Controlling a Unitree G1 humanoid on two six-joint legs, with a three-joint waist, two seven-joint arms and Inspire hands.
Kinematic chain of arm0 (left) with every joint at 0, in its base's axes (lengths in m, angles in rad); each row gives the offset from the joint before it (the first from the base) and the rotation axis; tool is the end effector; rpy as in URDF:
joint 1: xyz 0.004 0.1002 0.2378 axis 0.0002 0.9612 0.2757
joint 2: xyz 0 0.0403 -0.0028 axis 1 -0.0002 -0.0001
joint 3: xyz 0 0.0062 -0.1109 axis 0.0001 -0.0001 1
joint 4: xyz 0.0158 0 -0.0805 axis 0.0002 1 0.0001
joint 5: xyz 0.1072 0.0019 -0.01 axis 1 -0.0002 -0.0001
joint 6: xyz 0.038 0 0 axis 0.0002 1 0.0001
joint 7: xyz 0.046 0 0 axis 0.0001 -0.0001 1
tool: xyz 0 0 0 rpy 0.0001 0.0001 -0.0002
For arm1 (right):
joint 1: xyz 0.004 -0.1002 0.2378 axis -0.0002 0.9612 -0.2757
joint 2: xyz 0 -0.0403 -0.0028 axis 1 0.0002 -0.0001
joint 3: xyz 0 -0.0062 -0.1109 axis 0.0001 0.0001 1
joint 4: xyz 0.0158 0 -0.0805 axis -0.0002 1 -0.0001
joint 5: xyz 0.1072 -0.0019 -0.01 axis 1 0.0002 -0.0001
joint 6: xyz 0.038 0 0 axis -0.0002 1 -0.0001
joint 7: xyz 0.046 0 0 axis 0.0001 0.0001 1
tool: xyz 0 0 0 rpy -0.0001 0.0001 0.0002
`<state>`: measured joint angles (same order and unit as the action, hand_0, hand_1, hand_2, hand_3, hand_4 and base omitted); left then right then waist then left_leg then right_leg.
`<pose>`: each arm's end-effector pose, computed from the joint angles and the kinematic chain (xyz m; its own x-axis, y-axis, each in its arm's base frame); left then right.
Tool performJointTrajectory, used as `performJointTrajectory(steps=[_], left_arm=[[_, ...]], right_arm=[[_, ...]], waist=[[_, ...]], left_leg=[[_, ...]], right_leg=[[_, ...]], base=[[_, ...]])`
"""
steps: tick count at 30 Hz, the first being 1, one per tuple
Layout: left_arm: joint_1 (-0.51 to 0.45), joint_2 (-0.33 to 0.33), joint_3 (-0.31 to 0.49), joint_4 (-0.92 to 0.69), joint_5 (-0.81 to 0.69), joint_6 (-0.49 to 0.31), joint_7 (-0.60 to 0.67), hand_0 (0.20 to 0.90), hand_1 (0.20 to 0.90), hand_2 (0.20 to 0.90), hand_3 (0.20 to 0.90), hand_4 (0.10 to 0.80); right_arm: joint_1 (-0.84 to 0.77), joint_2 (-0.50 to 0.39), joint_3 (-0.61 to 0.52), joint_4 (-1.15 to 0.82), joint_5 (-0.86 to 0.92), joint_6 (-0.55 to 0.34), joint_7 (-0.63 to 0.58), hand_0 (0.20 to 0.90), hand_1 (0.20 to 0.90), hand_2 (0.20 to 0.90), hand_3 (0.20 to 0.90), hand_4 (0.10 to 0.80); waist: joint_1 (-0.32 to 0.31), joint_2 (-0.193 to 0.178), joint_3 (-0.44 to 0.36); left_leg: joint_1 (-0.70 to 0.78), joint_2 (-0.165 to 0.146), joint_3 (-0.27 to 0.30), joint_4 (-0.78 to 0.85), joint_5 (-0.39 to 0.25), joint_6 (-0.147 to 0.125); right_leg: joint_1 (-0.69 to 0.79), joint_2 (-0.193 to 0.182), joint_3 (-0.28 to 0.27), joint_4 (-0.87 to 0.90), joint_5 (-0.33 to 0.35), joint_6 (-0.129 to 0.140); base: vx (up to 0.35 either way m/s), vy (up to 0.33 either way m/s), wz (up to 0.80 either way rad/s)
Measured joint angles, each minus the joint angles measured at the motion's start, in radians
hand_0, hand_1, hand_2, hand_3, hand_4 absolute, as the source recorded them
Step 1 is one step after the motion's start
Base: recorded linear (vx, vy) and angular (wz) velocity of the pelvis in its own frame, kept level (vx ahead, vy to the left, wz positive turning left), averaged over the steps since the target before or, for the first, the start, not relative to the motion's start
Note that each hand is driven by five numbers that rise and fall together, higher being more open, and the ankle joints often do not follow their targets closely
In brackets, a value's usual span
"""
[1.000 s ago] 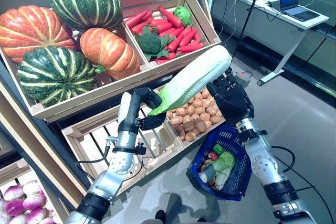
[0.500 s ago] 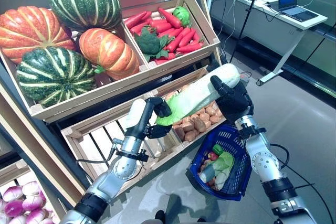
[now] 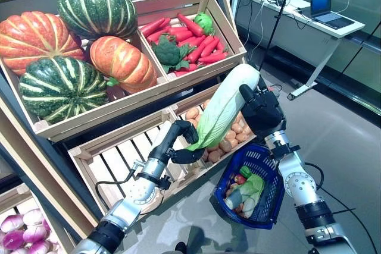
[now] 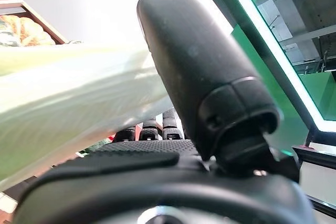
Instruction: Put vegetables into the basket
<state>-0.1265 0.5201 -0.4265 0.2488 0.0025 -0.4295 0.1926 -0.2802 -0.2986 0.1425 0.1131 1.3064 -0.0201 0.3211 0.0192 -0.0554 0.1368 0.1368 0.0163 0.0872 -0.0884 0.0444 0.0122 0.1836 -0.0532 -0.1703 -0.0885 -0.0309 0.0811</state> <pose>0.2168 0.1825 0.0236 0.9353 -0.3174 0.1562 0.2083 0.8510 0.4820 0.2646 -0.1688 0.0791 0.8668 0.3235 0.3795 -0.4946 0.4608 0.7369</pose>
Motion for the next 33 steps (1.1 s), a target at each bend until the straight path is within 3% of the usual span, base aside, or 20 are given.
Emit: performJointTrajectory(steps=[15,25,33], left_arm=[[0.000,0.004,0.001,0.000,0.036,0.000,0.007,0.300,0.300,0.300,0.300,0.400],[0.000,0.045,0.000,-0.001,0.204,0.000,0.088,0.300,0.300,0.300,0.300,0.400],[-0.001,0.073,-0.002,-0.006,0.300,-0.010,0.126,0.300,0.300,0.300,0.300,0.400]], right_arm=[[-0.004,-0.009,-0.008,0.049,-0.045,0.053,0.000,0.900,0.900,0.900,0.900,0.800],[-0.010,-0.083,0.042,0.135,-0.202,0.144,0.000,0.900,0.900,0.900,0.900,0.800],[-0.010,-0.084,0.060,0.157,-0.200,0.147,0.000,0.900,0.900,0.900,0.900,0.800]], waist=[[-0.001,0.000,0.000],[-0.002,-0.007,-0.005],[-0.002,-0.008,-0.005]], left_leg=[[0.000,0.000,-0.002,0.000,0.000,0.000],[0.001,0.000,-0.002,0.000,0.000,0.000],[0.001,0.000,-0.002,0.000,0.000,0.000]], right_leg=[[0.000,0.000,0.000,0.000,0.000,0.000],[0.000,-0.001,0.001,0.000,0.001,0.000],[0.000,-0.003,0.002,0.000,0.001,0.000]], base=[[0.000,0.000,0.00],[0.000,0.000,0.00],[0.000,0.000,0.00]])
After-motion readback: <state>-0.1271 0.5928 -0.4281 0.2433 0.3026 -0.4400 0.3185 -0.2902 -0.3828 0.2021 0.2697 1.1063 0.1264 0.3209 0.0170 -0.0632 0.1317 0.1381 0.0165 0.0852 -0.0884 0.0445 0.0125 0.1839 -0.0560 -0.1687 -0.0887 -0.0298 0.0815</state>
